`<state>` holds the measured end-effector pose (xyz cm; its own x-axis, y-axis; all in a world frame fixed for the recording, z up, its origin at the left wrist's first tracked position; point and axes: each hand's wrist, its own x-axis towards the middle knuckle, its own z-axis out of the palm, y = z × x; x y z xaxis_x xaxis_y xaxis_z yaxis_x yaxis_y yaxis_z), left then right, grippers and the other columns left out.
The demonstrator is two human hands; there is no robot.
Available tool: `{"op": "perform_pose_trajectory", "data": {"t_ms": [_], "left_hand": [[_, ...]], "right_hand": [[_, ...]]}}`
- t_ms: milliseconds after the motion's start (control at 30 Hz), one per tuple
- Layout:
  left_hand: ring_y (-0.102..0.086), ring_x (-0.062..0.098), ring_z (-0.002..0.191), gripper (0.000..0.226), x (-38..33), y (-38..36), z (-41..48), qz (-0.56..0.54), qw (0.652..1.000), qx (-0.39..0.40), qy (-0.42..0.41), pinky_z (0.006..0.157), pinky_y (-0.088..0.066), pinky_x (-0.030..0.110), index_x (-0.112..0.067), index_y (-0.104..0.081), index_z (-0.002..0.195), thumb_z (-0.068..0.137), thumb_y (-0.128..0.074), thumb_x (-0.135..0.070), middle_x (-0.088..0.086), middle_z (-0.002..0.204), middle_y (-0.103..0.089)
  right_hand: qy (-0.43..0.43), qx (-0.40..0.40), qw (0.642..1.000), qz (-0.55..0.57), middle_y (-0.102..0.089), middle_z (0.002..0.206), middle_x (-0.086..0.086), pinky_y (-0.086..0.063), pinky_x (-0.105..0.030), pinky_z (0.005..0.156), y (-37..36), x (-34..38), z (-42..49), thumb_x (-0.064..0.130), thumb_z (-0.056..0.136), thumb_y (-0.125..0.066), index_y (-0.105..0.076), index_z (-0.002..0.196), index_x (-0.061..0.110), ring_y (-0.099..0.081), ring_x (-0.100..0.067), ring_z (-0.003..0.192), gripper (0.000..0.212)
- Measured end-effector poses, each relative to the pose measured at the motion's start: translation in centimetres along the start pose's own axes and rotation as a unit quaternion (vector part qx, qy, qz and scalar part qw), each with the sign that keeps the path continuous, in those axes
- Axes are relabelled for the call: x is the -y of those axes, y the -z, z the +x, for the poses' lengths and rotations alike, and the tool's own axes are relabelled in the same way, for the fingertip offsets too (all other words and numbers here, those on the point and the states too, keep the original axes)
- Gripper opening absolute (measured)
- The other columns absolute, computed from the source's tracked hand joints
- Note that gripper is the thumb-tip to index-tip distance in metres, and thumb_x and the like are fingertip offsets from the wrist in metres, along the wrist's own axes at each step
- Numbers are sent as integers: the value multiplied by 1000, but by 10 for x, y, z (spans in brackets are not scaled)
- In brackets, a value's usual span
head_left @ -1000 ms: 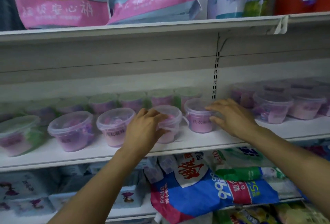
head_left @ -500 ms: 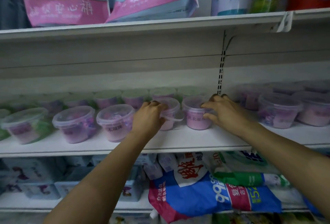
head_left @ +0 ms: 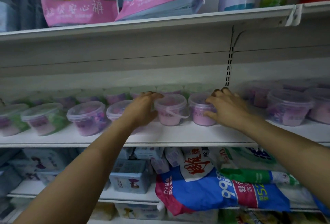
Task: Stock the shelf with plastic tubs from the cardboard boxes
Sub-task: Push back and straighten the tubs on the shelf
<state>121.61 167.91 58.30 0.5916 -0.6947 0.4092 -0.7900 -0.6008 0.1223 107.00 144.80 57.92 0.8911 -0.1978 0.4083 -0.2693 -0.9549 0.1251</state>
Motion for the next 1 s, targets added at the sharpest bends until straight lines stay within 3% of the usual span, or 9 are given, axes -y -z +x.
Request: {"op": "perform_pose_trajectory", "data": {"t_ms": [100,367,567,733,867,1000], "left_hand": [[-53,31,117,54,23,13,-22,28,999,-27,5,97,-43,39,-23,-56,131,79,-69,-22,8,128,-60],[-44,24,125,67,89,37,-63,90,995,23,39,99,-40,39,-31,-47,137,77,-71,-48,0,137,-53],[-50,22,118,51,110,34,-63,47,999,16,-11,95,-42,34,-28,-57,129,81,-72,-36,-2,131,-59],[-50,22,117,46,115,24,-50,38,999,-10,-34,91,-44,34,-27,-60,127,83,-70,-34,-4,128,-61],[-50,26,112,44,114,12,-31,40,998,-27,-50,87,-43,33,-29,-60,127,84,-67,-35,-2,127,-63],[-52,27,111,45,110,4,-15,25,997,-29,-65,84,-51,38,-28,-60,126,83,-67,-34,2,123,-64]], "right_hand": [[15,-20,999,33,-48,133,-3,-35,-39,94,-4,18,0,48,89,-51,-45,135,27,-40,-24,121,51],[79,-6,991,106,-46,137,2,-29,-34,101,-4,86,22,41,91,-54,-44,139,28,-36,-18,127,51],[46,-9,997,56,-56,128,-3,-36,-35,96,-9,117,43,45,90,-54,-53,132,27,-45,-25,119,45],[12,-16,994,109,-62,117,-5,-42,-34,82,-13,122,43,34,89,-60,-64,120,27,-48,-25,109,32],[1,-15,993,118,-64,112,-5,-47,-39,82,-12,123,44,31,88,-62,-67,114,27,-50,-26,105,27],[2,-23,991,133,-66,107,-2,-47,-41,82,-16,122,45,31,86,-63,-68,110,29,-53,-26,96,24]]}}
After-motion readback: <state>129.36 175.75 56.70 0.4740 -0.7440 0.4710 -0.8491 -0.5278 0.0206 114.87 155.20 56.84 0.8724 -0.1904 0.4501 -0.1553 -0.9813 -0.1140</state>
